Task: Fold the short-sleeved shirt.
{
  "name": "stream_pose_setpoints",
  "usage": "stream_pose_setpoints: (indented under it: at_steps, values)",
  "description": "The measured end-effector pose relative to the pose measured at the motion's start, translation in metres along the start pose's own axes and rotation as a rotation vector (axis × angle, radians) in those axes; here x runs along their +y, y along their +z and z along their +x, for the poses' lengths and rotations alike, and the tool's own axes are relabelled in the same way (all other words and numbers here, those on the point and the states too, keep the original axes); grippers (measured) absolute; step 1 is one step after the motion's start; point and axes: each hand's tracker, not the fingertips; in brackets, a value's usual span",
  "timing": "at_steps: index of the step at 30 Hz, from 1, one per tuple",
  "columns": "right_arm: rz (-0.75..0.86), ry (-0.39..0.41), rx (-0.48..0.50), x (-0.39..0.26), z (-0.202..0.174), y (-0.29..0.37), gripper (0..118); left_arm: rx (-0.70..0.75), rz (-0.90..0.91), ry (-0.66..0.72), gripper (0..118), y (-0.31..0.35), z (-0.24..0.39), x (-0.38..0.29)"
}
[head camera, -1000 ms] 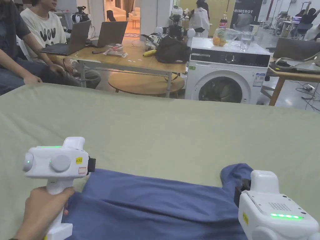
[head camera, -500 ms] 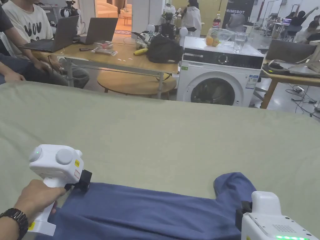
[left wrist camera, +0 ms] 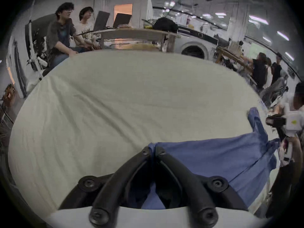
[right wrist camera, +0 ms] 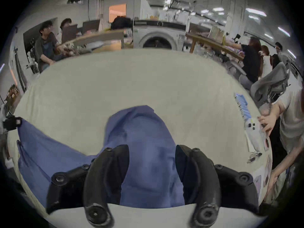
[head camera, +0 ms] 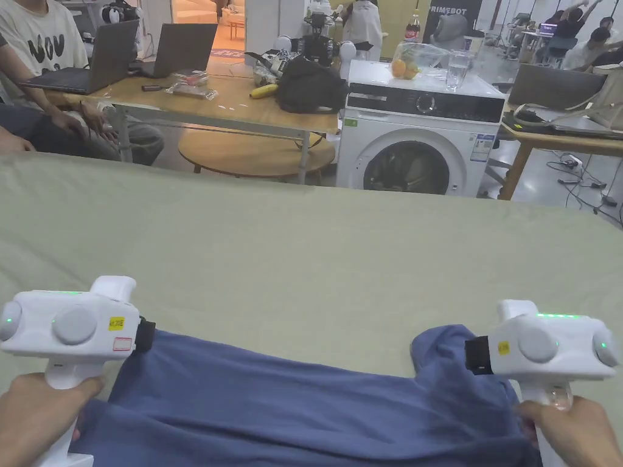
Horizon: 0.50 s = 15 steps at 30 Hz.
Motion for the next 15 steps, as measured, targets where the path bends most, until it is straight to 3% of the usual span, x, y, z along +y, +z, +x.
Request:
stream_pose_setpoints:
  at_steps: [7, 8, 9, 10, 12, 15]
  values:
    - [-0.160, -0.009, 0.054, 0.010, 0.019, -0.069, 53, -0.001, 0.005, 0.025, 0, 0.007, -0.004, -0.008]
    - [-0.138, -0.019, 0.055, 0.011, 0.020, -0.065, 38, -0.002, 0.005, 0.026, 0, 0.007, -0.005, -0.009]
    - [-0.117, -0.022, 0.057, 0.012, 0.019, -0.062, 7, -0.002, 0.003, 0.024, 0, 0.007, -0.005, -0.009]
    - [-0.107, -0.015, 0.079, 0.011, 0.018, -0.061, 0, 0.001, 0.003, 0.020, 0, 0.008, -0.002, -0.010]
    - [-0.104, 0.000, 0.119, 0.010, 0.014, -0.061, 0, 0.004, 0.002, 0.021, 0, 0.007, -0.002, -0.010]
    - [-0.050, 0.001, 0.084, 0.004, 0.010, -0.044, 0, -0.001, 0.004, 0.032, 0, 0.012, -0.002, -0.011]
